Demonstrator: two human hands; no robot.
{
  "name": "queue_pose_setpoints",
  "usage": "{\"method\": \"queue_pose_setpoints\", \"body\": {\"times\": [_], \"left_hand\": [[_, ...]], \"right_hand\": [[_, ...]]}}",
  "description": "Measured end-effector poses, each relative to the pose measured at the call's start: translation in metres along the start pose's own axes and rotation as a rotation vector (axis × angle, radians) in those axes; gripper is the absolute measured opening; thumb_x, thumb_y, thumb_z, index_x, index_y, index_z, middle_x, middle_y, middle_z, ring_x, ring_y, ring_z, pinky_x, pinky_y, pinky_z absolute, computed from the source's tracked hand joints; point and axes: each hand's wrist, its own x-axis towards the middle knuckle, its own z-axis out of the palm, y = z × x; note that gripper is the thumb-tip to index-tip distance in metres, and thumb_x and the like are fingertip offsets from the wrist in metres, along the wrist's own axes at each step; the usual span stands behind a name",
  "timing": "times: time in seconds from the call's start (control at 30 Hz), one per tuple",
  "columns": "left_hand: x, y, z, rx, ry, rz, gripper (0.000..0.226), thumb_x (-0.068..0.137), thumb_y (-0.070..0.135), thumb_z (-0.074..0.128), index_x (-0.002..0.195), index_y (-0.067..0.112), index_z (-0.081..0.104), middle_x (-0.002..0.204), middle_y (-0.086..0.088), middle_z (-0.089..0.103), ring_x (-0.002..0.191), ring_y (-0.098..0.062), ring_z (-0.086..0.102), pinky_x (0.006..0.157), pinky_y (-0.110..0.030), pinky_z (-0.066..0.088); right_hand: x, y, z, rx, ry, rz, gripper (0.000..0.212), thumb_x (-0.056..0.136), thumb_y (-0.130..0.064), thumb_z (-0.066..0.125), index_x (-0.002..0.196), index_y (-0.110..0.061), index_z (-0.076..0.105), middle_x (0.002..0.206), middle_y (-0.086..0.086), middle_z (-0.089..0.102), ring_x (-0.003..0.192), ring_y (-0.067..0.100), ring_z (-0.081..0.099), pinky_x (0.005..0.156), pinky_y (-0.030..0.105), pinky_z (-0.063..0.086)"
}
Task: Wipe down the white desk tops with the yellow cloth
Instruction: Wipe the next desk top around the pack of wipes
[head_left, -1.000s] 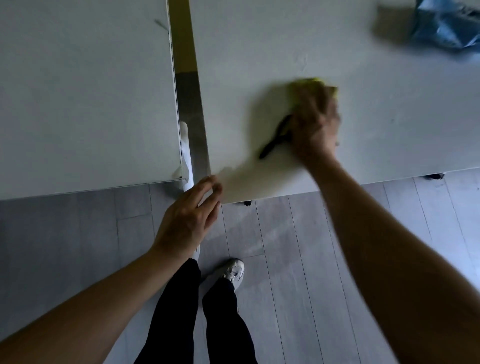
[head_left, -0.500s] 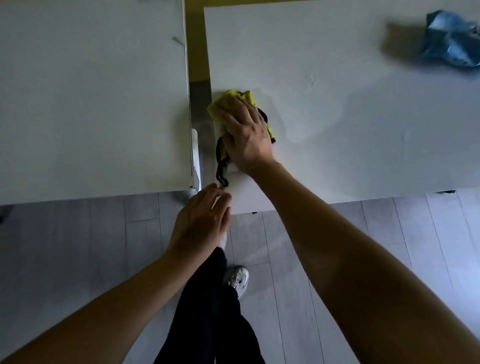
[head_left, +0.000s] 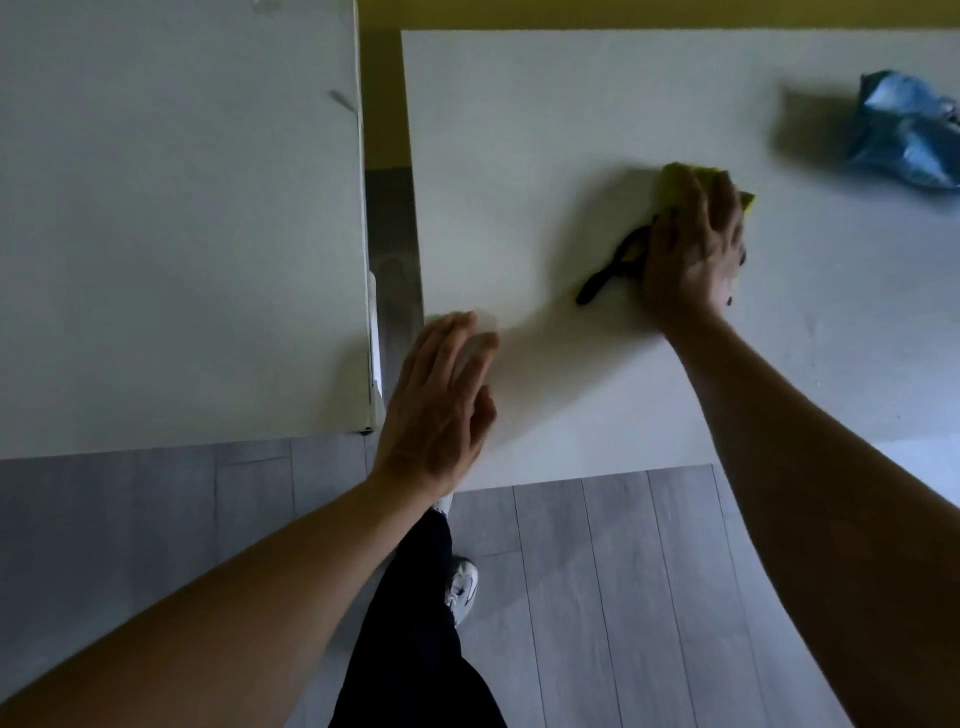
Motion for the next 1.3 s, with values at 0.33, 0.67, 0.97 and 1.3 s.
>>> {"method": "queue_pose_setpoints", "body": {"times": [0.33,0.67,0.97,1.3], "left_hand": [[0.001,0.002,-0.007,0.106,-0.015,0.024,0.051,0.103,0.025,0.042,0.150,0.009,0.052,0.157,-0.019,0.047,0.146,-0.037,0.042,0.123,-0.049,0.036],[0.080,-0.011,-0.012,0.037,0.026,-0.031,0.039,0.094,0.019,0.052,0.129,0.005,0.058,0.137,-0.019,0.053,0.132,-0.036,0.048,0.112,-0.045,0.041],[0.084,-0.016,-0.012,0.014,-0.017,-0.029,0.048,0.093,0.018,0.046,0.139,0.010,0.056,0.144,-0.015,0.052,0.137,-0.037,0.047,0.119,-0.045,0.038],[0.085,-0.015,-0.009,-0.051,0.029,-0.017,0.048,0.091,0.014,0.044,0.138,0.011,0.053,0.143,-0.018,0.055,0.140,-0.039,0.047,0.123,-0.045,0.032]], "right_hand": [[-0.012,-0.156,0.068,0.168,-0.187,-0.721,0.043,0.103,-0.024,0.051,0.146,-0.022,0.054,0.152,0.013,0.048,0.144,0.034,0.039,0.120,0.046,0.031],[0.062,-0.024,0.027,0.012,-0.023,-0.029,0.051,0.100,-0.033,0.041,0.152,-0.030,0.043,0.161,0.011,0.032,0.148,0.035,0.030,0.119,0.046,0.028],[0.045,-0.169,0.084,0.169,-0.275,-0.681,0.047,0.102,-0.026,0.048,0.149,-0.023,0.050,0.158,0.015,0.040,0.150,0.036,0.029,0.124,0.050,0.022],[0.122,-0.035,0.050,0.017,0.012,-0.167,0.051,0.092,-0.030,0.045,0.142,-0.028,0.052,0.149,0.008,0.047,0.132,0.034,0.046,0.101,0.049,0.046]]}}
